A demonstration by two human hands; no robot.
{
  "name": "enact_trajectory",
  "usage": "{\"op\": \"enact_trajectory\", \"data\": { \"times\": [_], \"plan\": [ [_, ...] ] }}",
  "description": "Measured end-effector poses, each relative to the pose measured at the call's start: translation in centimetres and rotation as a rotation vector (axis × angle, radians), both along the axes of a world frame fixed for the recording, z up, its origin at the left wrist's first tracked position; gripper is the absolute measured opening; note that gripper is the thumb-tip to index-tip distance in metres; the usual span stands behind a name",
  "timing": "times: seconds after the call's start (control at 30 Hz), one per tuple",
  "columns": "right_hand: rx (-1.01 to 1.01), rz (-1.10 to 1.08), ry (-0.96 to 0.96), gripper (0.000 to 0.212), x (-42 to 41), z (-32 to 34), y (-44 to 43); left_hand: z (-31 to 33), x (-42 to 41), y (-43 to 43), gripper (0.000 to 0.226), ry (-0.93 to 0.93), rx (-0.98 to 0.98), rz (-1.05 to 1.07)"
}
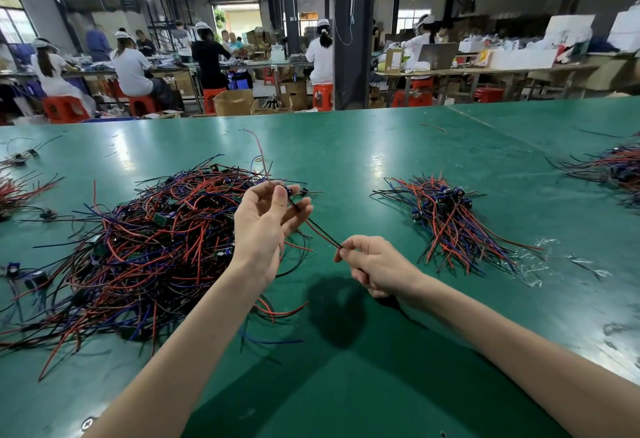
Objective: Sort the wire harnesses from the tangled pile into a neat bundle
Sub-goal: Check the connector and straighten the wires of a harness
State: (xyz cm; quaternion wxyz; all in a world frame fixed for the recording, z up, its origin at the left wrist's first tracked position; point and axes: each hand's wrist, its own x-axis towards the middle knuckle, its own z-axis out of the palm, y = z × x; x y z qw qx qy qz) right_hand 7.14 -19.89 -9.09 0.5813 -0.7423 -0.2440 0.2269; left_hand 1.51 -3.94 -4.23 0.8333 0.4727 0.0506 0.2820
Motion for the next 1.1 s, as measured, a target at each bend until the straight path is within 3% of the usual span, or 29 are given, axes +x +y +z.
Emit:
{"op": "enact_trajectory", "data": {
  "times": [0.1, 0.27, 0.37, 0.6, 0.9, 1.03, 1.1],
  "plan": [
    [0.032, 0.177, -0.056, 0.013, -1.1, 0.3, 0.0, 0.1, 0.2, 0.9, 0.008, 0.021, -0.023, 0.041],
    [0.012, 0.19, -0.428, 0.011, -3.0, 0.7, 1.0, -0.8, 0.7, 1.2, 0.012, 0.124, -0.105, 0.034],
    [0.024, 0.184, -0.484, 0.012, -3.2, 0.8, 0.9, -1.7, 1.1, 0.5, 0.012, 0.141, -0.07, 0.035],
    [-0.031, 0.247, -0.444, 0.012, -2.9, 0.9, 0.4, -3.0, 1.2, 0.0, 0.009, 0.179, 0.101, 0.059],
    [-0.059, 0.125, -0.003, 0.015, -0.4, 1.4, -0.4, -1.4, 0.8, 0.9, 0.011, 0.13, 0.009, 0.129],
    [-0.107, 0.049, 0.005, 0.014, 0.5, 1.2, -0.7, -1.2, 0.7, 0.2, 0.008, 0.126, -0.005, 0.086],
    [-0.135, 0.111, -0.009, 0.013, 0.7, 1.2, -1.0, -1.1, 0.6, 0.2, 0.007, 0.127, -0.044, 0.063]
  ]
}}
